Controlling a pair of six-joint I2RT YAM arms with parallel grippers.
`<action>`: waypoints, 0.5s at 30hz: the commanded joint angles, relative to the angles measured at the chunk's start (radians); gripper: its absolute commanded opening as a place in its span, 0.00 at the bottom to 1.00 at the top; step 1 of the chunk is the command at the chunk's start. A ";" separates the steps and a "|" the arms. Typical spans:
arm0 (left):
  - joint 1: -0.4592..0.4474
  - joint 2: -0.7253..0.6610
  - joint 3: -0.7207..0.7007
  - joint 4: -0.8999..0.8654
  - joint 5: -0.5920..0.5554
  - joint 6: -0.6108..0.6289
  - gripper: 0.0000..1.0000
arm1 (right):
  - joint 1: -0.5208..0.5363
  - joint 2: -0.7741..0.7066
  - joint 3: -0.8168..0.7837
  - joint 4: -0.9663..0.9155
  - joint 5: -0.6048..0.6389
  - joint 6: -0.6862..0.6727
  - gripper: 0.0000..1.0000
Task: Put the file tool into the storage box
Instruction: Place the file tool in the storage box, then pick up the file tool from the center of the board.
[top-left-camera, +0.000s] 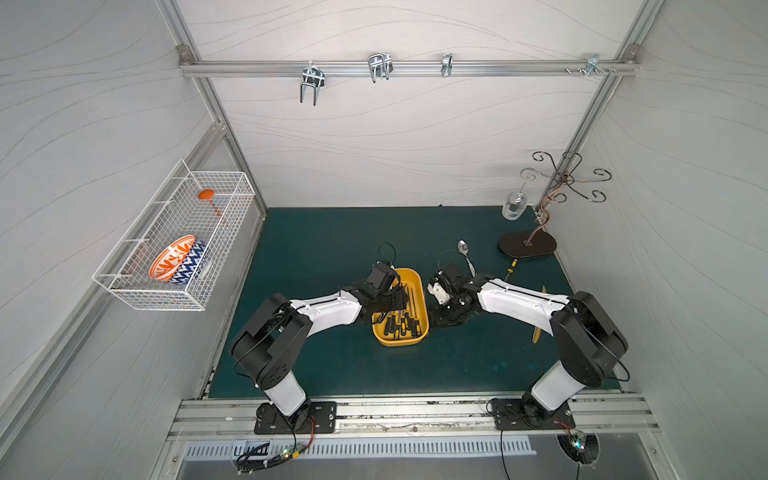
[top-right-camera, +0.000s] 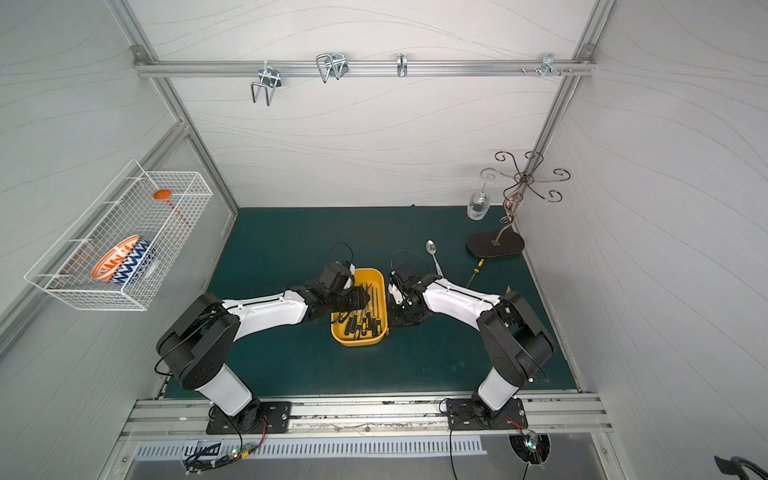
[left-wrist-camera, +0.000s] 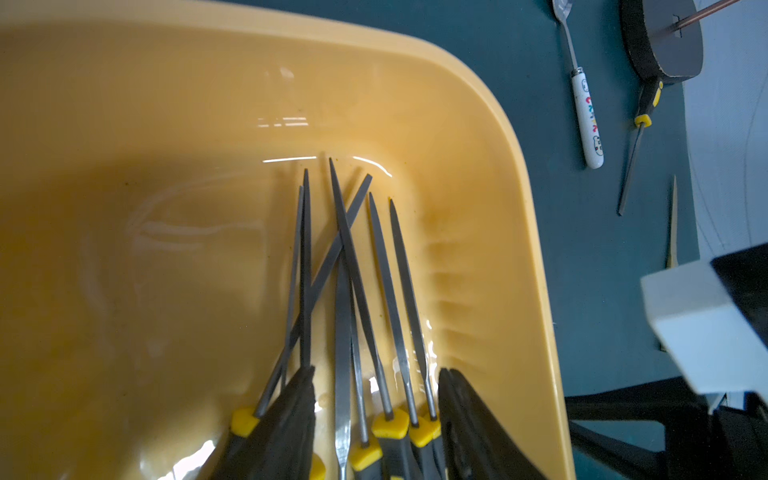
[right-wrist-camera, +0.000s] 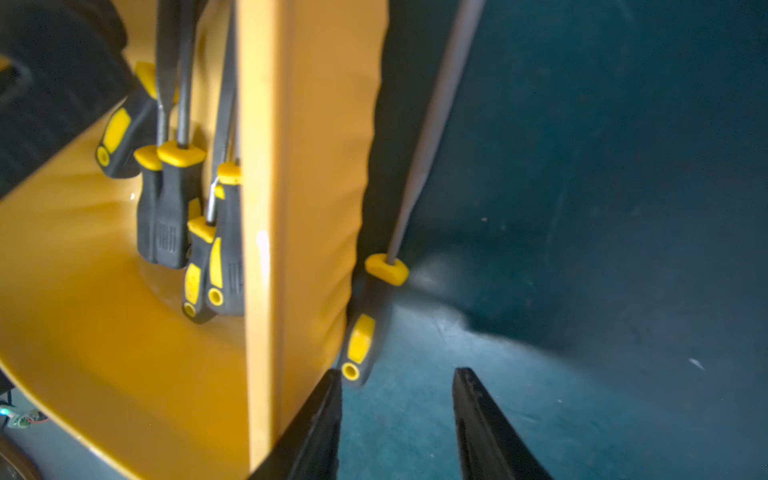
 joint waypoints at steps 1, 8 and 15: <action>-0.001 -0.015 0.025 0.020 -0.014 0.014 0.53 | 0.023 0.035 0.037 -0.020 -0.021 -0.025 0.48; -0.001 -0.026 0.018 0.022 -0.015 0.014 0.53 | 0.088 0.141 0.099 -0.101 0.041 -0.064 0.48; 0.000 -0.031 0.019 0.023 -0.018 0.016 0.53 | 0.101 0.171 0.097 -0.153 0.170 -0.056 0.38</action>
